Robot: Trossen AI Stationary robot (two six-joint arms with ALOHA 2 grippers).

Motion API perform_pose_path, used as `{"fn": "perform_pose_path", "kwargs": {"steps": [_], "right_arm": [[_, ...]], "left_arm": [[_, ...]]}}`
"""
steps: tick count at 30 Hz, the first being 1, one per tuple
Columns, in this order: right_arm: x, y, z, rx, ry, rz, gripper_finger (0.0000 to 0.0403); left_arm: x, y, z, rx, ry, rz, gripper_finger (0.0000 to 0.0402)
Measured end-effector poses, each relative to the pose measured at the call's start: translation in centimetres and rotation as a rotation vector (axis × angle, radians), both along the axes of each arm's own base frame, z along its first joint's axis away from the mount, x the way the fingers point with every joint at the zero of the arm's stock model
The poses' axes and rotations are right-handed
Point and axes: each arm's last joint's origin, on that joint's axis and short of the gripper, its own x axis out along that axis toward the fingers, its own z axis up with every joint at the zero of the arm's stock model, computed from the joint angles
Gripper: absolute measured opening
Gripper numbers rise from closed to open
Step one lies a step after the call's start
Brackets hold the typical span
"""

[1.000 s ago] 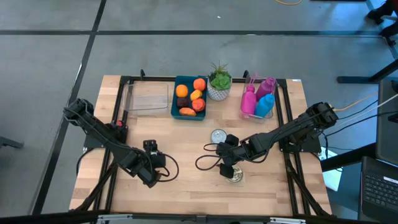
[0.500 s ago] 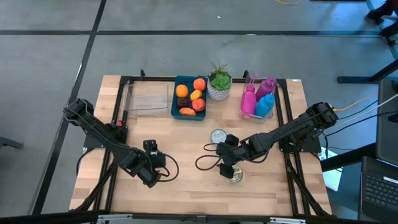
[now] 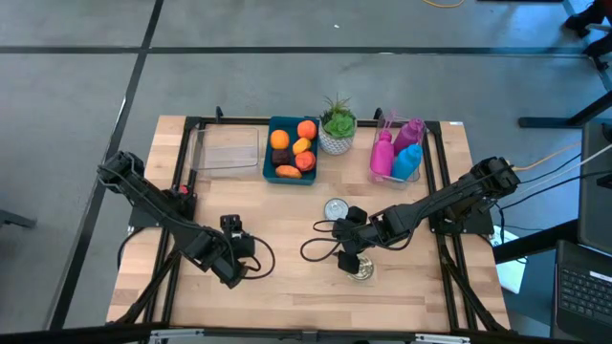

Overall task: Pick & Place Food Item
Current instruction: Put the blue tuna can into the left transparent bin

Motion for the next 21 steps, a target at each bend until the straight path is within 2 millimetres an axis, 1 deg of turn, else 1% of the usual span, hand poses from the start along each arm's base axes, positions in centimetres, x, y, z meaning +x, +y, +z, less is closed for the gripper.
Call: {"fn": "perform_pose_path", "kwargs": {"steps": [10, 16, 21], "right_arm": [[0.01, -0.02, 0.00, -0.007, -0.003, -0.005, 0.0341], [0.01, -0.03, 0.01, -0.001, -0.008, -0.039, 0.0341], [0.01, -0.04, 0.01, 0.005, -0.008, -0.051, 0.0341]], "left_arm": [[-0.01, -0.02, 0.00, 0.001, -0.001, -0.001, 0.0400], [-0.23, -0.32, 0.04, 0.032, -0.024, -0.010, 0.0400], [-0.48, -0.67, 0.05, 0.020, -0.031, 0.002, 0.0400]]}}
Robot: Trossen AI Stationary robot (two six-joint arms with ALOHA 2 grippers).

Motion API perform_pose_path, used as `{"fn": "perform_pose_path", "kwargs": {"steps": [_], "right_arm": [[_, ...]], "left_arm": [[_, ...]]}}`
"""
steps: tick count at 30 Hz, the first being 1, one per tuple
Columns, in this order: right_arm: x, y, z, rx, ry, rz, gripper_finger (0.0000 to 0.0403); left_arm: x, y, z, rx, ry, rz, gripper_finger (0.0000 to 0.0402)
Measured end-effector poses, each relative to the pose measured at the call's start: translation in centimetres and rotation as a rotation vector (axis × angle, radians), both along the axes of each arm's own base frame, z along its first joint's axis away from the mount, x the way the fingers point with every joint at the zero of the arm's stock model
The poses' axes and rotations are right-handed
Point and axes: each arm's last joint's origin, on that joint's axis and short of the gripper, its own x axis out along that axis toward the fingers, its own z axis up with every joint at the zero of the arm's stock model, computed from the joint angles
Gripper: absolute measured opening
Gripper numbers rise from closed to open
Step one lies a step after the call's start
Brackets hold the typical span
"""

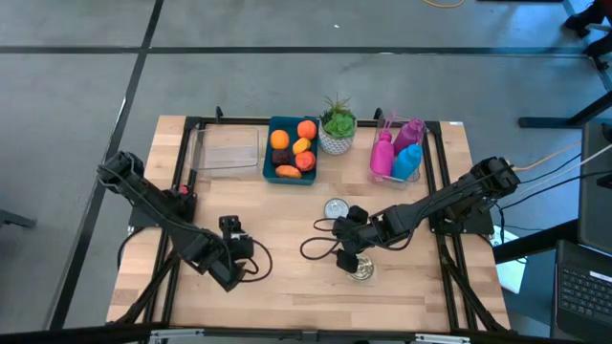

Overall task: Pick & Place Food Item
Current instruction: Put the blue tuna can into the left transparent bin

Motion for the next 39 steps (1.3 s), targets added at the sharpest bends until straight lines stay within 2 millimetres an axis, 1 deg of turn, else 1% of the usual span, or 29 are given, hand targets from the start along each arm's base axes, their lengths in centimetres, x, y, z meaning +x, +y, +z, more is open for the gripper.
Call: {"fn": "perform_pose_path", "kwargs": {"steps": [6, 12, 17, 20, 24, 26, 28, 31, 33, 36, 39], "right_arm": [[0.0, 0.0, 0.0, -0.003, -0.002, -0.003, 0.0341], [0.1, -0.2, 0.1, -0.043, -0.023, -0.040, 0.0341], [0.6, -0.3, 0.3, -0.016, -0.074, -0.066, 0.0341], [1.3, -0.6, 0.8, 0.013, -0.138, -0.050, 0.0341], [2.2, -0.9, 1.2, 0.027, -0.212, -0.009, 0.0341], [2.9, -1.4, 0.9, 0.057, -0.220, 0.001, 0.0341], [3.6, -2.2, 0.1, 0.095, -0.199, 0.001, 0.0341], [5.0, -3.3, -1.5, 0.132, -0.167, 0.008, 0.0341], [6.1, -3.7, -2.2, 0.147, -0.161, 0.035, 0.0341], [7.8, -3.9, -2.6, 0.145, -0.170, 0.092, 0.0341], [9.0, -4.0, -2.7, 0.105, -0.154, 0.133, 0.0341]], "left_arm": [[-0.6, -0.8, 0.0, -0.013, -0.017, 0.006, 0.0400], [-1.4, -1.8, 0.0, -0.042, -0.054, 0.066, 0.0400], [-2.2, -2.6, 0.0, -0.082, -0.085, 0.127, 0.0400], [-2.8, -2.8, -0.6, -0.103, -0.079, 0.179, 0.0400], [-3.9, -2.9, -2.9, -0.154, -0.023, 0.247, 0.0400], [-4.2, -3.1, -4.0, -0.193, -0.019, 0.259, 0.0400], [-4.4, -3.3, -4.8, -0.224, -0.037, 0.268, 0.0400], [-4.6, -3.4, -5.3, -0.250, -0.076, 0.332, 0.0400], [-4.9, -3.4, -5.3, -0.245, -0.093, 0.379, 0.0400], [-5.4, -3.2, -5.3, -0.228, -0.132, 0.456, 0.0400], [-5.7, -3.2, -5.2, -0.195, -0.215, 0.476, 0.0400]]}}
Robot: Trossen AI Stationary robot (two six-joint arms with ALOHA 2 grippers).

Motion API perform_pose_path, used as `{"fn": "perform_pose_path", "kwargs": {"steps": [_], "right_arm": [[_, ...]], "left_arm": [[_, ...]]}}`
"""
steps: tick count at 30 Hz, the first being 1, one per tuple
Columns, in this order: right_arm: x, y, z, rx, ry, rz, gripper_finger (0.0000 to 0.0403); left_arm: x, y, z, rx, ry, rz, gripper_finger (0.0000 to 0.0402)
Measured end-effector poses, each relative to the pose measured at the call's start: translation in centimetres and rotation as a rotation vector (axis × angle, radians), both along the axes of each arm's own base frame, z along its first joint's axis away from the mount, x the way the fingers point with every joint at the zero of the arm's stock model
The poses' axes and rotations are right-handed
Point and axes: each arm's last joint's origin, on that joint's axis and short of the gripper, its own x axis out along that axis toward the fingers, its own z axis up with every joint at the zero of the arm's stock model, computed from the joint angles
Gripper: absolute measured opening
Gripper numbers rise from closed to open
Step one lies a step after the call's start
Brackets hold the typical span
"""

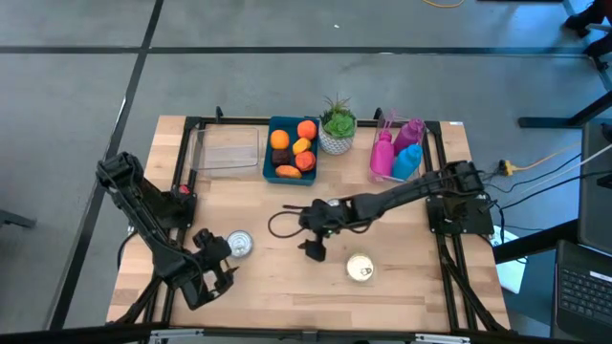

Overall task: Pick & Place Food Item
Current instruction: Put the blue tuna can into the left transparent bin

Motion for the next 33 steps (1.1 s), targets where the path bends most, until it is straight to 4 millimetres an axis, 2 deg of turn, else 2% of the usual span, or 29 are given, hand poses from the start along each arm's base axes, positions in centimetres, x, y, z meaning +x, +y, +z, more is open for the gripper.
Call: {"fn": "perform_pose_path", "kwargs": {"steps": [4, 9, 13, 18, 23, 26, 30, 33], "right_arm": [[0.1, -0.3, 0.4, -0.095, 0.087, -0.019, 0.0341], [-2.4, -1.2, 0.2, -0.256, 0.316, -0.194, 0.0341], [-4.1, -1.6, -0.2, -0.331, 0.459, -0.337, 0.0341], [-4.9, -1.7, -0.3, -0.355, 0.509, -0.448, 0.0341], [-7.4, -2.4, 0.0, -0.441, 0.675, -0.645, 0.0341], [-8.6, -2.6, 0.2, -0.505, 0.754, -0.720, 0.0341], [-9.4, -2.5, -0.9, -0.510, 0.790, -0.690, 0.0341], [-10.0, -3.0, -2.4, -0.526, 0.811, -0.647, 0.0341]], "left_arm": [[0.3, 0.3, 0.2, 0.071, -0.095, 0.025, 0.0400], [1.3, 1.5, 0.4, 0.245, -0.130, -0.013, 0.0400], [3.2, 4.4, 0.6, 0.430, -0.080, 0.019, 0.0400], [7.5, 8.2, 0.9, 0.577, -0.032, -0.006, 0.0400], [12.9, 11.3, 1.3, 0.482, -0.149, -0.223, 0.0400], [15.2, 13.4, 0.0, 0.383, -0.256, -0.297, 0.0400], [16.7, 16.9, -2.8, 0.345, -0.190, -0.238, 0.0400], [17.9, 18.5, -5.0, 0.242, -0.193, -0.273, 0.0400]]}}
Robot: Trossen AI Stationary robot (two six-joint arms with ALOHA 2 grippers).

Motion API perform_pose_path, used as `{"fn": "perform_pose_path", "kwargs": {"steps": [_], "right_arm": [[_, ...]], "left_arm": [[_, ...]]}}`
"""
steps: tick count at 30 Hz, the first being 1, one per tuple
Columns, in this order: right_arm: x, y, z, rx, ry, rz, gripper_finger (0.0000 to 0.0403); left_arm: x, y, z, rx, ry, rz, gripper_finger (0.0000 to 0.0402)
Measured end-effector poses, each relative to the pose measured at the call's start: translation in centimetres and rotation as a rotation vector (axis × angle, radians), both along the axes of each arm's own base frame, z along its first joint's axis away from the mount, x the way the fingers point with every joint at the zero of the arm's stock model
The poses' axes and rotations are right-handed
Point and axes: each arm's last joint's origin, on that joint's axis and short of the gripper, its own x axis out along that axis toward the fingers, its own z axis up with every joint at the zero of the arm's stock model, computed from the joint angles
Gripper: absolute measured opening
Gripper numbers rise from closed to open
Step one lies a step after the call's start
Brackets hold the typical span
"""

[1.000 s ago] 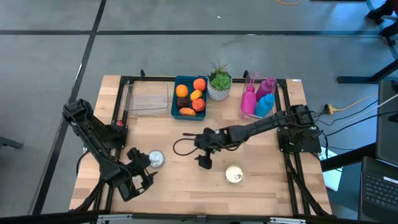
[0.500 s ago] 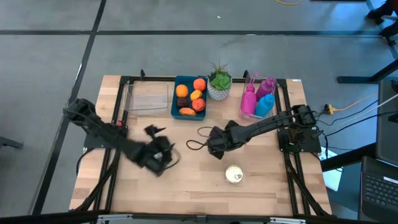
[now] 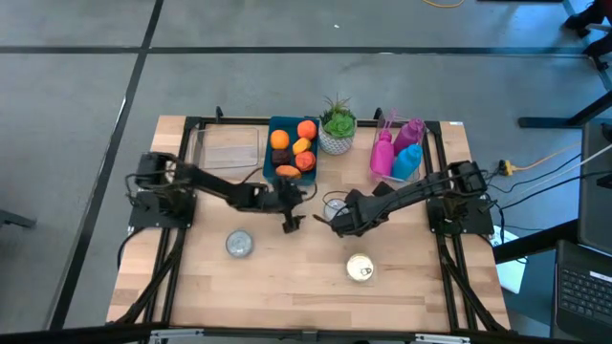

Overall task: Pick & Place Food Item
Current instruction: Put the blue tuna can into the left transparent bin

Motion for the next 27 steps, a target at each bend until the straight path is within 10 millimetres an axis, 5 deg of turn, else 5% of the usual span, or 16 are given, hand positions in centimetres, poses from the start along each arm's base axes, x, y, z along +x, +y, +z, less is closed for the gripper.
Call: {"fn": "perform_pose_path", "kwargs": {"steps": [6, 16, 27], "right_arm": [[-0.9, -0.8, -2.1, 0.006, 0.036, 0.087, 0.0341], [0.4, -0.8, -2.3, 0.022, -0.025, 0.252, 0.0341], [2.4, -0.4, -2.2, 0.025, -0.206, 0.317, 0.0341]], "left_arm": [[2.1, 0.3, -2.3, -0.059, -0.012, -0.116, 0.0400], [4.4, 0.1, -0.8, 0.084, -0.053, -0.184, 0.0400], [4.6, 0.2, -0.6, 0.107, -0.053, -0.181, 0.0400]]}}
